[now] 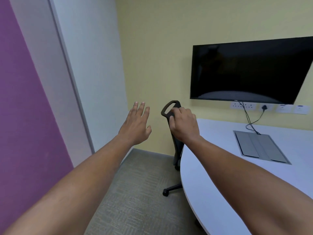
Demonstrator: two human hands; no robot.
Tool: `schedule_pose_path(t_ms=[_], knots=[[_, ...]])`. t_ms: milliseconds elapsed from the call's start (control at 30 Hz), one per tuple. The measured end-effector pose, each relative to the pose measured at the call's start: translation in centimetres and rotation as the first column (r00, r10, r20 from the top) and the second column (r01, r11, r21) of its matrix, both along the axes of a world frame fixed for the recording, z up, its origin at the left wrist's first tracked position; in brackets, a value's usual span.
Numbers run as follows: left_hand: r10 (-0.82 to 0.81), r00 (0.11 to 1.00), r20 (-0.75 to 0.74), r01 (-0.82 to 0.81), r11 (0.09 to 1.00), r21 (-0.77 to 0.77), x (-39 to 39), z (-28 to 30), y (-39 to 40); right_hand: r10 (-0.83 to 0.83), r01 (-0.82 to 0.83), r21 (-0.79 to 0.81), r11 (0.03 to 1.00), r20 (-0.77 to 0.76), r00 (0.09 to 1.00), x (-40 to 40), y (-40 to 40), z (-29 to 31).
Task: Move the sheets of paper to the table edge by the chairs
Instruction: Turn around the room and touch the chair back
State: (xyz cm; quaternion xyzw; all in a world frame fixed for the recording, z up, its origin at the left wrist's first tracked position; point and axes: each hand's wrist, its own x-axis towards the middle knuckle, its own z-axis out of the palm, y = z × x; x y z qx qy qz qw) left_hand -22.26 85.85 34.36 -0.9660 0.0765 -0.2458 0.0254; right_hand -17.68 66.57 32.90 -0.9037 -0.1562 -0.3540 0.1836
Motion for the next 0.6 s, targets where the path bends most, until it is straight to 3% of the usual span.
schedule_pose_path(t_ms=[267,600], knots=[[-0.099,0.994,-0.046,0.097,0.995,-0.031,8.3,-1.2,2.7,-0.119,0.117,-0.032,0.993,-0.051,0.992,4.6,1.2,0.1],[-0.272,0.956,-0.112,0.269,0.962,-0.044,18.9,-4.3,-2.2,-0.267,0.263,-0.048,0.964,-0.094,0.959,12.0,-3.2,-3.2]])
